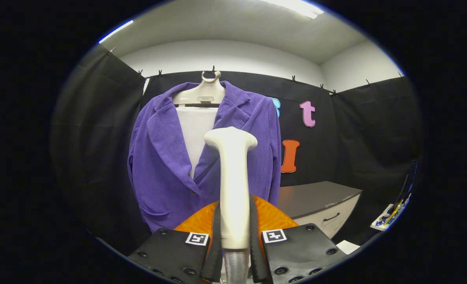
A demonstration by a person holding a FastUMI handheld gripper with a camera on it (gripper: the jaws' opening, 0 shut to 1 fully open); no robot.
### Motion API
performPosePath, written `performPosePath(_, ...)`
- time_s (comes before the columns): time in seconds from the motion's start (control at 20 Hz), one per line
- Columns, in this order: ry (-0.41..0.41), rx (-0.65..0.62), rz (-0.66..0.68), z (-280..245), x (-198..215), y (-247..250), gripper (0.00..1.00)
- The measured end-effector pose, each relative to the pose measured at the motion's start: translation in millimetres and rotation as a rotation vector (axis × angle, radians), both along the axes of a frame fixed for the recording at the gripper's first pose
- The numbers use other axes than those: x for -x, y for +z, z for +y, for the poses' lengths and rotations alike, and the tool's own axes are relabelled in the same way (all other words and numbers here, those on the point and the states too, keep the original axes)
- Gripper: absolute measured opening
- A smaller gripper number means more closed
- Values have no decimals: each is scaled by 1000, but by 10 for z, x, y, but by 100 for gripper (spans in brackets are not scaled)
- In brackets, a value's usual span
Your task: Iron the clothes twice with a garment steamer, once on the left side and once on the right side.
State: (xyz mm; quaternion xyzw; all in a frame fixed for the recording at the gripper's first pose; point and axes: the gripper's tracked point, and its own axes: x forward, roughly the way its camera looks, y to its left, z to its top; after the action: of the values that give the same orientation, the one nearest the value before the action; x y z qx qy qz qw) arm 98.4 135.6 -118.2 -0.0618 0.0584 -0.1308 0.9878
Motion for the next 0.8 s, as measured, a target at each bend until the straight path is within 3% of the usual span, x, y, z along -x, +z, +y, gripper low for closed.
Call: performPosePath(0.8,-16,-6,44,-117,130,-484,36)
